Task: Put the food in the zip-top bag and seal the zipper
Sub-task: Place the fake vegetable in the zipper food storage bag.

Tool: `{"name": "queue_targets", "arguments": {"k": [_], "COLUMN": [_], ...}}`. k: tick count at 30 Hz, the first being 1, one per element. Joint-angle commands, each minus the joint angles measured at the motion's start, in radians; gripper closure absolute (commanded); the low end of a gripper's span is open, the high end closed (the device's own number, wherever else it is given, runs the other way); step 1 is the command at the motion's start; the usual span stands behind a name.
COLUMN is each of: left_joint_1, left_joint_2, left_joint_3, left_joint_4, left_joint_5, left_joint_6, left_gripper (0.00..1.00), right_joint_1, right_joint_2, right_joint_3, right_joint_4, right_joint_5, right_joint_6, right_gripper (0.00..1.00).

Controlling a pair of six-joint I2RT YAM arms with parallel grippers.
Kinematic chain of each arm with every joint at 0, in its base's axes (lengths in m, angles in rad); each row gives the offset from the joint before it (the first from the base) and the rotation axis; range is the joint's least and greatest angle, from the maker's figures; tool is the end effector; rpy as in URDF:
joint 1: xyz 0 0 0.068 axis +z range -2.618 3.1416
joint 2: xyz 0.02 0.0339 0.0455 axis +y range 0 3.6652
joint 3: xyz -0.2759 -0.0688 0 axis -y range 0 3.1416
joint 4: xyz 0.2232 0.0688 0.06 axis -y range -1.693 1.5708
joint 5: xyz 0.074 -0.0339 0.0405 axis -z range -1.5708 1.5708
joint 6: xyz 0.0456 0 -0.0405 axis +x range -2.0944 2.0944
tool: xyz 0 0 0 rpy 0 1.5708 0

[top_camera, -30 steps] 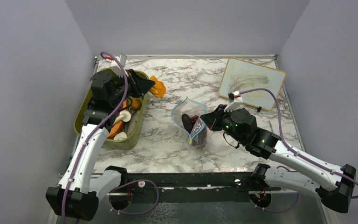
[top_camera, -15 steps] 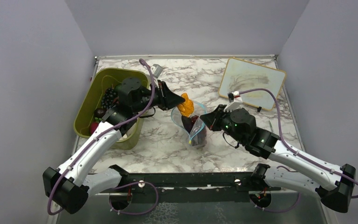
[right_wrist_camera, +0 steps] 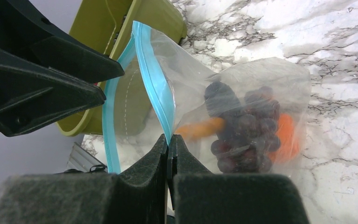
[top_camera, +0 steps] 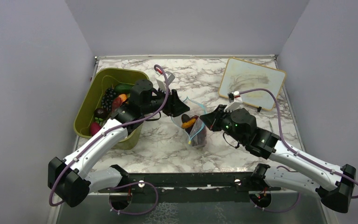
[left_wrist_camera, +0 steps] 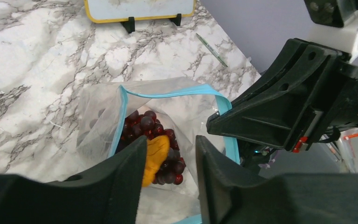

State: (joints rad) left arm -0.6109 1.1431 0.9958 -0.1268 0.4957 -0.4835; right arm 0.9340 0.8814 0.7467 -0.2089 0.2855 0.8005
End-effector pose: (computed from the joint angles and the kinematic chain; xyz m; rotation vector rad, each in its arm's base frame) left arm 0.1882 -0.1583 0.3603 0.4989 1.9286 -1.1940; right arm 0.1201 0.1408 0.3162 0.0684 2.0033 0.8856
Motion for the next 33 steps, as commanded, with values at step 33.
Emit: {"name": "queue_targets", "arguments": {"k": [33], "left_joint_1": [-0.006], "left_joint_2": [-0.189], "left_joint_3": [0.023], "left_joint_4": [-0.224], "left_joint_5": [-0.507], "left_joint_6": [0.198], "left_gripper": [0.34], "right_joint_1": [0.002], "right_joint_2": [-0.042], "right_joint_3": [-0.044], "right_joint_4": [0.043], "right_joint_5": [-0.077], "right_joint_6": [0.034], "right_gripper": [0.99]}}
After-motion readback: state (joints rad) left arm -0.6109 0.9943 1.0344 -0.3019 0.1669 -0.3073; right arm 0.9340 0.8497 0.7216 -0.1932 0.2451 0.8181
